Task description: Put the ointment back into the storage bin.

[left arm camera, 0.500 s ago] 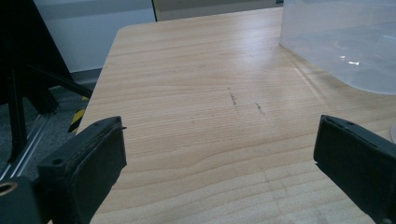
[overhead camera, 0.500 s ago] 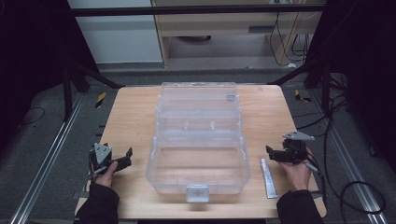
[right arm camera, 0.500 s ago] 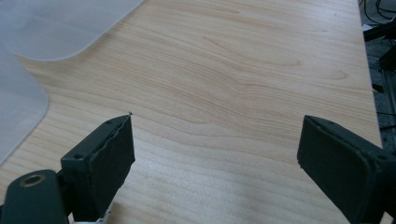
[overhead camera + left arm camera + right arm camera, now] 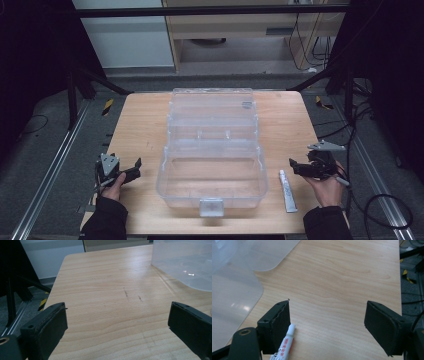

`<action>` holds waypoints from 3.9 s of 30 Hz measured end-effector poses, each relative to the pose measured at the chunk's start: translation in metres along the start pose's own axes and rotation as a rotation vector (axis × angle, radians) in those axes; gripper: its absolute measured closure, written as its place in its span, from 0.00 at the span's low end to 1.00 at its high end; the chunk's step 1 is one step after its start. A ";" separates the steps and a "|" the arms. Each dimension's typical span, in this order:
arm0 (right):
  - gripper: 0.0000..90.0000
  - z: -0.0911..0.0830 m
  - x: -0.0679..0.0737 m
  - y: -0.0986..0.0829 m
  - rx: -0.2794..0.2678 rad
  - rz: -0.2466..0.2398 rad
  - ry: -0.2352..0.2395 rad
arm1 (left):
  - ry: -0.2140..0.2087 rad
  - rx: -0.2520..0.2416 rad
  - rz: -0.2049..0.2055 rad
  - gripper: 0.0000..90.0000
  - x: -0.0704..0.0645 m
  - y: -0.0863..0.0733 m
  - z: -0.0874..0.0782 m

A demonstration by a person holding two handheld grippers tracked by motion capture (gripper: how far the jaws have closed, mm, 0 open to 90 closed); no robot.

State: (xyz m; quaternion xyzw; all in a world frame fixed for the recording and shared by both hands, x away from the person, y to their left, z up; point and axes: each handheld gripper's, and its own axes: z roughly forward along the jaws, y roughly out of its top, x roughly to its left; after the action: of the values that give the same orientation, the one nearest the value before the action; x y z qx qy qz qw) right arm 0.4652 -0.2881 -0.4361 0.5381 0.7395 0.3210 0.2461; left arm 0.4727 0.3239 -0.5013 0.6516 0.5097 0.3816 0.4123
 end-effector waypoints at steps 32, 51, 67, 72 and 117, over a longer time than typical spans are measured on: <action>0.39 -0.018 0.029 0.020 0.258 0.009 0.067 | -0.001 0.002 -0.004 0.02 0.000 0.000 0.000; 0.47 0.005 0.043 0.016 0.451 0.031 0.098 | -0.003 0.003 -0.004 0.02 0.001 0.000 0.000; 0.60 0.026 0.047 0.010 0.548 0.020 0.081 | -0.004 0.003 -0.005 0.02 0.001 0.000 0.000; 0.64 0.032 0.044 0.005 0.571 0.036 0.082 | -0.004 0.003 -0.003 0.02 0.001 0.000 0.000; 0.78 0.014 0.031 0.013 0.474 0.011 0.158 | 0.000 0.005 -0.004 0.02 0.001 0.000 0.000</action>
State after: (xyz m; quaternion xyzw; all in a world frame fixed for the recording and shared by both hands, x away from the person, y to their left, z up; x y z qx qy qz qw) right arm 0.4737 -0.2525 -0.4366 0.5581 0.8081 0.1811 0.0528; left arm 0.4732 0.3247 -0.5013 0.6517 0.5120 0.3796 0.4112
